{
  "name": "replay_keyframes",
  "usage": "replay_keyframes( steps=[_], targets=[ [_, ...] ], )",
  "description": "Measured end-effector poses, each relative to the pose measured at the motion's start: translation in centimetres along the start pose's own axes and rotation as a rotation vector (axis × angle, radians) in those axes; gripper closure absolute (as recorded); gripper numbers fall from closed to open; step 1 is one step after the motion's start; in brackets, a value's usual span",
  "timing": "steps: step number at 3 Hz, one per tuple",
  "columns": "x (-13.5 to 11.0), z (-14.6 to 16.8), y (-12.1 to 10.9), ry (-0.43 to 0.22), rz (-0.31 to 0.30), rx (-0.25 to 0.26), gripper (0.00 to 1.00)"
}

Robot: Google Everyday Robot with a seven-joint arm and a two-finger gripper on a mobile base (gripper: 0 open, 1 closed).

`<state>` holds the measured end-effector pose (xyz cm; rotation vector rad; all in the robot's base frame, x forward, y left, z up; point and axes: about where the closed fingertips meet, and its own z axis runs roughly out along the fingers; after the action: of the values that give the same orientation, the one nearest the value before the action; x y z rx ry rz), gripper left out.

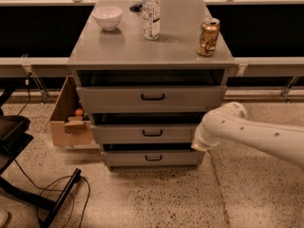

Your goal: Close middle drawer

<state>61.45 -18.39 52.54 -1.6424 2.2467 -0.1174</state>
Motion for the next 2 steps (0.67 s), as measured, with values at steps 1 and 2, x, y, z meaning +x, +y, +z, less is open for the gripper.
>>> replay_keyframes(
  steps=[1, 2],
  targets=[
    [1.8, -8.5, 0.3, 0.082, -0.074, -0.014, 1.0],
    [3.4, -17.4, -1.9, 0.168, -0.092, 0.001, 1.0]
  ],
)
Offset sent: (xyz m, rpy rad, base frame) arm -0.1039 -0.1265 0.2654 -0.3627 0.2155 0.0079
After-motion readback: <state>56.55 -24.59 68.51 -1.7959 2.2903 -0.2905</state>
